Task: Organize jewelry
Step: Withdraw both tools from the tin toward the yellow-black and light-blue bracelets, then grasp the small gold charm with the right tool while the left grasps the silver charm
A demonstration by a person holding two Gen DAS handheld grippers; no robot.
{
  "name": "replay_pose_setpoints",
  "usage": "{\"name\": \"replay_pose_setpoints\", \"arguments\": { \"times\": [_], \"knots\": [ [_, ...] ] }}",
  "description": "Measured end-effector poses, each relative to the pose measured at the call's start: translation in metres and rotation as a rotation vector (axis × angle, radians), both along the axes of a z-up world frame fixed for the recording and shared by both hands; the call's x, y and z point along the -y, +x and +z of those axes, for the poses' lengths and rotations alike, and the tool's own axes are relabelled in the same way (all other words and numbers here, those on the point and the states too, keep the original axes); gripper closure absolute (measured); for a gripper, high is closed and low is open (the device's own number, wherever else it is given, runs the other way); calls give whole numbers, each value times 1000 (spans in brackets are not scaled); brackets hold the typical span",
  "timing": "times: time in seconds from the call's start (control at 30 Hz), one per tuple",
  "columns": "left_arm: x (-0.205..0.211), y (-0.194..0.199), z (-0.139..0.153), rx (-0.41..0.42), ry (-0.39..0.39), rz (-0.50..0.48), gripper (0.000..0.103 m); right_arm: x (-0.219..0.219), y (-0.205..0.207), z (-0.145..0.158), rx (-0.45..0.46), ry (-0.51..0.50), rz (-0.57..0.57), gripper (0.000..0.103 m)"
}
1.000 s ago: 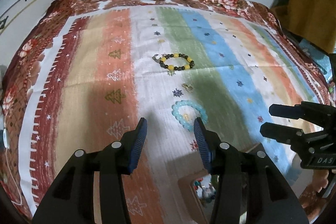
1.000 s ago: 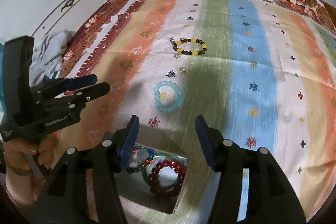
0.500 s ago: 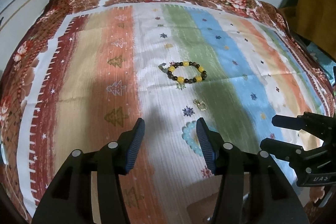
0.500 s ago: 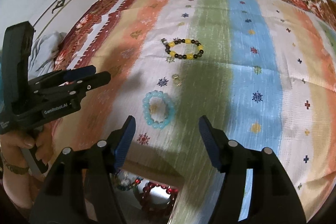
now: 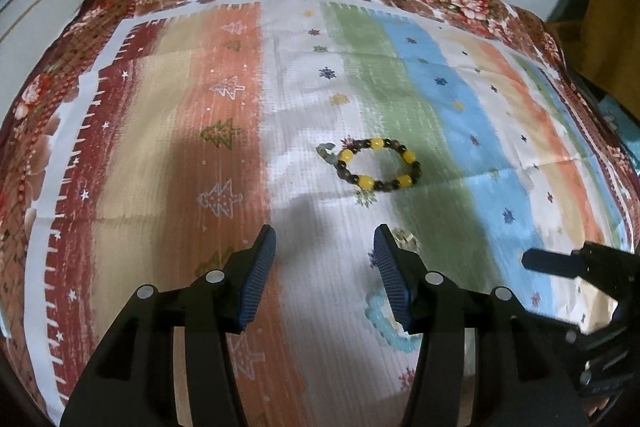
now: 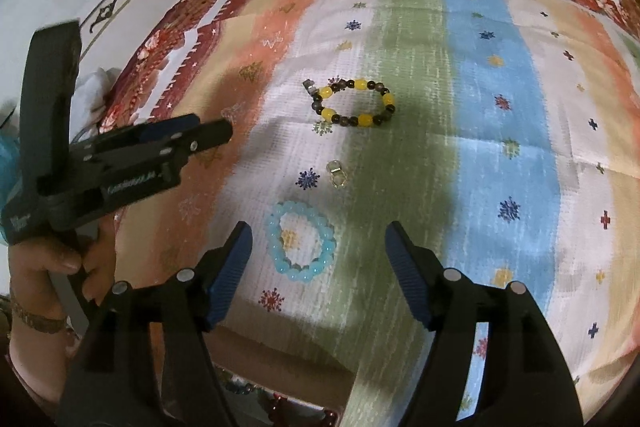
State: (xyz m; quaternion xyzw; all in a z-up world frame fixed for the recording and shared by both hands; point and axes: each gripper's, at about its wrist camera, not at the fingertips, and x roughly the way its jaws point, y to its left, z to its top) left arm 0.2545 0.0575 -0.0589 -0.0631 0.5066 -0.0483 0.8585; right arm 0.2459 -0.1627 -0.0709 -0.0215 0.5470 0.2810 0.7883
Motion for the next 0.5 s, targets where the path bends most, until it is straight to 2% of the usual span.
{"name": "replay_pose_setpoints", "arguments": {
  "times": [0.5],
  "knots": [
    [3,34,-14,-27,19,-22,52,-14,24,-22,-10,-42,-3,34]
  ]
}}
